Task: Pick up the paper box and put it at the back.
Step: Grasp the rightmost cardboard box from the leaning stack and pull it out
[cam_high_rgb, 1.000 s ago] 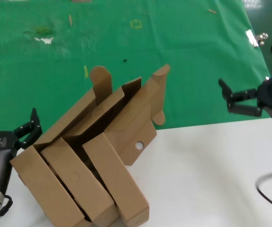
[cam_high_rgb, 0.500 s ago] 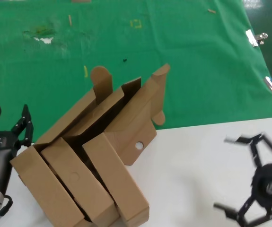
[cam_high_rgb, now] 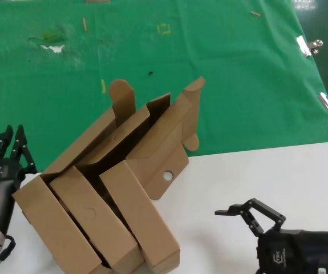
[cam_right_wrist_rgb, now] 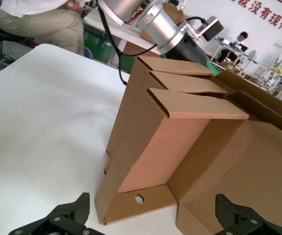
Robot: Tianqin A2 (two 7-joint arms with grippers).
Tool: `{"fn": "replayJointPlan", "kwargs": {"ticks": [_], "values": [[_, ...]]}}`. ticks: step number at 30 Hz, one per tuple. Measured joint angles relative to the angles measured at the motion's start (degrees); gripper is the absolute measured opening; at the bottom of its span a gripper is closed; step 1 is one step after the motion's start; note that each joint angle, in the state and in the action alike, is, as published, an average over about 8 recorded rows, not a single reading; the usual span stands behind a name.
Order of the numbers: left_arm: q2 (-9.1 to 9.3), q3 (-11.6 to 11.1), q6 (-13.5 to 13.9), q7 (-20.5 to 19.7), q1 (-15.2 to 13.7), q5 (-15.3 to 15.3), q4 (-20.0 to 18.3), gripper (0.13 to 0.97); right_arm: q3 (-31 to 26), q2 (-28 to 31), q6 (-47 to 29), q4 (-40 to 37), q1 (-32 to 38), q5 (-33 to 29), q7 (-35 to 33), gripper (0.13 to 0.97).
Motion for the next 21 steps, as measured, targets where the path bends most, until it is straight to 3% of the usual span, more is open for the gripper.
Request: {"fn": "replayJointPlan", "kwargs": {"ticks": [7,16,21], "values": [[0.00,0.0,0.0,0.0,0.0,0.0,0.0,0.195,-4.0,-1.7,-0.9,-1.2,3.6,-2.7,1.1,0.856],[0.00,0.0,0.0,0.0,0.0,0.0,0.0,0.148,-8.4,-4.8,-1.8,-3.8,7.2,-4.9,2.1,0.703],[0.00,0.0,0.0,0.0,0.0,0.0,0.0,0.140,-10.5,-6.5,-2.0,-5.5,8.9,-6.1,2.3,0.569]]}}
